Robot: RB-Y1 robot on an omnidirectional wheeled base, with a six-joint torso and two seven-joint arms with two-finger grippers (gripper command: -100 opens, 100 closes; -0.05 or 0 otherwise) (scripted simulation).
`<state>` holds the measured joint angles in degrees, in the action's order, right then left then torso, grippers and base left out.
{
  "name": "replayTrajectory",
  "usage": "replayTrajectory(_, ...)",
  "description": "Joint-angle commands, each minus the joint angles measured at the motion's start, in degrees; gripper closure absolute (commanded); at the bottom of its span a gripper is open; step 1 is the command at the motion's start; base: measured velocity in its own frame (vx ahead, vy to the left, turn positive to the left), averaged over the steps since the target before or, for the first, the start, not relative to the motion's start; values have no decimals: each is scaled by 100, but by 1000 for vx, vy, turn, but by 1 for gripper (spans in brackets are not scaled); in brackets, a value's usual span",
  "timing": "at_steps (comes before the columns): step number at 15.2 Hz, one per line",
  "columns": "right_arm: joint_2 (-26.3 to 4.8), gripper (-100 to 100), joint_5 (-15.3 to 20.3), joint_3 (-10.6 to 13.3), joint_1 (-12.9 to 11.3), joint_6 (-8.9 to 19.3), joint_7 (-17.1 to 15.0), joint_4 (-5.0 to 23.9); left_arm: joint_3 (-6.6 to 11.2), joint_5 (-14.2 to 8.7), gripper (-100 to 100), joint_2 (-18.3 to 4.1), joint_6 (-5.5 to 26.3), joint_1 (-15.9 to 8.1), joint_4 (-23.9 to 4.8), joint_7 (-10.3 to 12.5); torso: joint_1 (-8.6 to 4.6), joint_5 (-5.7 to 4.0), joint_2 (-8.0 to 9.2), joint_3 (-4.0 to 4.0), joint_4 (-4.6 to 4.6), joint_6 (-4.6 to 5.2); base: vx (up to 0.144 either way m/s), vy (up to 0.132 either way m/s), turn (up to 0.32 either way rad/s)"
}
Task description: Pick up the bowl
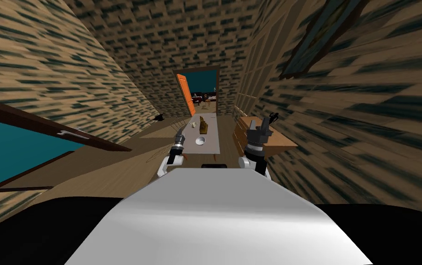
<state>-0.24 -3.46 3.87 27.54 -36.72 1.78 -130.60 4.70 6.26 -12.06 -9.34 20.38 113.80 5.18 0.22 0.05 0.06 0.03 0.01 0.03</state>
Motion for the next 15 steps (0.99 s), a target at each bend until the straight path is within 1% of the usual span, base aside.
replayTrajectory(1,0,0,0,0,0,0,0,0,134,-4,-100,-66,225,-169,-286,2,0,0,0,0,0,0,-26,48,-317)
replayTrajectory(2,0,0,0,0,-1,0,0,0,134,-4,-100,-66,225,-169,-364,2,1,0,0,0,0,3,-22,48,-235)
replayTrajectory(3,0,0,0,0,0,0,0,0,235,-18,-100,-124,393,-296,-529,17,2,0,-1,-1,0,0,-28,53,-205)
replayTrajectory(4,0,0,0,0,0,0,0,0,235,-18,-100,-124,393,-296,-614,17,4,1,-2,-1,0,1,-31,49,-185)
replayTrajectory(5,0,0,0,0,0,0,0,0,331,-37,-100,-179,566,-425,-834,32,4,1,-1,-1,0,-1,-33,47,-278)
replayTrajectory(6,0,0,0,0,0,0,0,0,331,-37,-100,-179,566,-425,-869,32,4,1,0,0,0,2,-31,47,-254)
replayTrajectory(7,0,0,0,0,0,0,0,0,420,-62,-100,-231,742,-555,-1092,49,4,1,0,0,0,0,-27,54,-247)
replayTrajectory(8,0,0,0,0,0,0,0,0,420,-62,-100,-231,742,-555,-1127,49,6,1,-1,0,0,1,-23,52,-207)
replayTrajectory(9,0,0,0,0,0,0,0,0,498,-94,-100,-280,920,-685,-1327,66,5,1,-3,-1,0,0,-30,48,-230)
replayTrajectory(10,0,0,0,0,0,0,0,0,498,-94,-100,-280,920,-685,-1389,66,4,1,-2,-1,0,1,-32,46,-208)
replayTrajectory(11,0,0,0,0,0,0,0,0,498,-94,-100,-280,920,-685,-1389,66,3,1,-2,-1,0,0,-22,31,-92)
replayTrajectory(12,0,0,0,0,1,0,0,0,565,-133,-100,-326,1101,-816,-1606,85,-1,0,-4,-2,-1,-3,-25,28,-181)
replayTrajectory(13,0,0,0,0,0,0,0,0,565,-133,-100,-326,1101,-816,-1653,85,-3,-1,-4,-2,-1,0,-27,35,-208)
replayTrajectory(14,0,0,0,0,0,0,0,0,620,-181,-100,-369,1284,-946,-1820,104,-2,0,-4,-2,-1,0,-33,46,-258)
replayTrajectory(15,0,0,0,0,0,0,0,0,620,-181,-100,-369,1284,-946,-1919,104,0,0,-3,-2,-1,2,-30,52,-231)
